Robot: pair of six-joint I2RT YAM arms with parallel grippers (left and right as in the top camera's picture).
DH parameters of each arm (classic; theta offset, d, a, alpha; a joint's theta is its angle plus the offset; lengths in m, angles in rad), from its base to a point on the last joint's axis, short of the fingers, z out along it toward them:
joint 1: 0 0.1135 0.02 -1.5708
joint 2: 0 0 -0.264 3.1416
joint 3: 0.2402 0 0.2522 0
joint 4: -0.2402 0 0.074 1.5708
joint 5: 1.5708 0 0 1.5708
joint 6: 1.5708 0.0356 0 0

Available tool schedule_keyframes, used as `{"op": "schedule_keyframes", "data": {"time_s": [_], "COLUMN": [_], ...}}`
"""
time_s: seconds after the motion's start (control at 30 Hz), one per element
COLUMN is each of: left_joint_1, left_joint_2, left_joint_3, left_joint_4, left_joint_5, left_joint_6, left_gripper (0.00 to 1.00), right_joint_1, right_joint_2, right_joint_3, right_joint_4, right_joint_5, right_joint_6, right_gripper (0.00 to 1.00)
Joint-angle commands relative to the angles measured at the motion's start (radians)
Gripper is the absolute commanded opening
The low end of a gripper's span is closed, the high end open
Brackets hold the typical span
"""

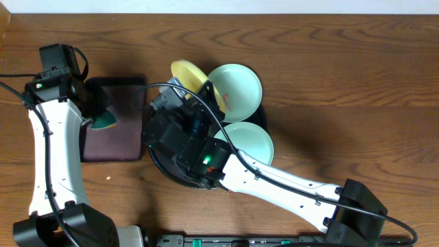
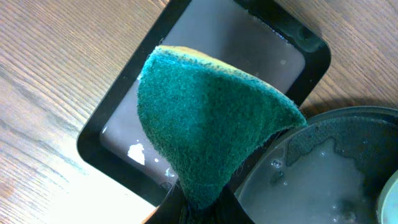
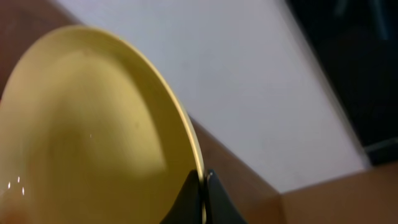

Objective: Clean dirty plates on tray and stack at the side
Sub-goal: 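Lift the yellow plate off the round tray with the right gripper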

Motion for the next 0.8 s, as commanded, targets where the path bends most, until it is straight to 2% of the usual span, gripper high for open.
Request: {"op": "schedule_keyframes", "data": {"time_s": [0.0,0.13,0.33,0.6,0.77], "left_joint_1": [0.005,0.005,0.005,0.005,0.005], "left_joint_2": [-0.001,0.009,0.028,0.030,0.030], "left_joint_3": [0.005,0.005,0.000,-0.006,-0.006], "left_joint_4": [-0.002,-0.002,-0.003,-0.006,-0.006], "left_joint_5": [-0.013,-0.013,-0.013,-0.013,-0.013], "left_joint_6": [-0.001,-0.001,0.003,0.006,0.006], "left_gripper": [0.07,0.07,0.08,0.07,0.08], "right_joint_1": [0.002,-0.018,-0.108,-0.388,-0.597], "right_joint_2": [-0.019,-0.019,-0.079,-0.209,-0.229], "right_joint_3": [0.010,0.010,0.010,0.010,0.010], "right_joint_4": [-0.085,-0.177,-0.216,-0.250,-0.322], "right_joint_5": [-0.159,-0.344,-0.654,-1.086,-1.304], "right_joint_6": [0.238,0.351,0.431,0.485,0.521], "right_gripper": [0.01,0.01,0.01,0.01,0.01]}}
